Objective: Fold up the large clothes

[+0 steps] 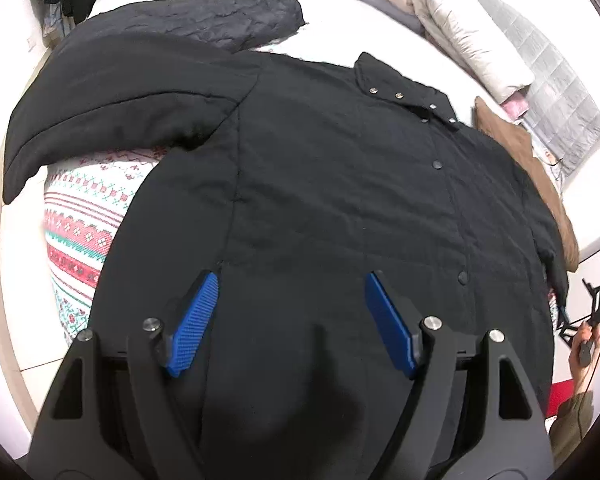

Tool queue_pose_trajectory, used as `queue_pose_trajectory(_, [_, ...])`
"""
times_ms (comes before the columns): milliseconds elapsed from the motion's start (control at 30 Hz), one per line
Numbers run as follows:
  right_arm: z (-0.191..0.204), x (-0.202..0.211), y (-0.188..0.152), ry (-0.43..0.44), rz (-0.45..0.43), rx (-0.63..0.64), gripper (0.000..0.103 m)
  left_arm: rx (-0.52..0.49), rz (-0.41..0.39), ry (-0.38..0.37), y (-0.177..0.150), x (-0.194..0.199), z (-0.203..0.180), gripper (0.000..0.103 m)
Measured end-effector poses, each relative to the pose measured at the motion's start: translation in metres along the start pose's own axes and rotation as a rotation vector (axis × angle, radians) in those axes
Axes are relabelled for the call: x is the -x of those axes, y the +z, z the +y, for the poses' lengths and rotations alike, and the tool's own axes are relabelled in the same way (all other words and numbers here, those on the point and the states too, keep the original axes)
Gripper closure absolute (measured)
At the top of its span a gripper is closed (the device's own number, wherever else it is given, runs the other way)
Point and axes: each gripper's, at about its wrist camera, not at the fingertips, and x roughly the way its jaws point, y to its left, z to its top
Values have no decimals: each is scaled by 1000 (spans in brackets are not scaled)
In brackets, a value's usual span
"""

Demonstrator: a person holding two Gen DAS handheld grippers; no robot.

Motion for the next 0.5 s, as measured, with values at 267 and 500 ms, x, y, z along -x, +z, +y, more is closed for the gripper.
queue_pose_trajectory(267, [6,-33,11,-101,-86,66,72,40,65,48,4,-17,17,26])
queue_pose_trajectory(500, [71,-13,0,-64,-203,342,92,49,74,43,6,-12,23,26])
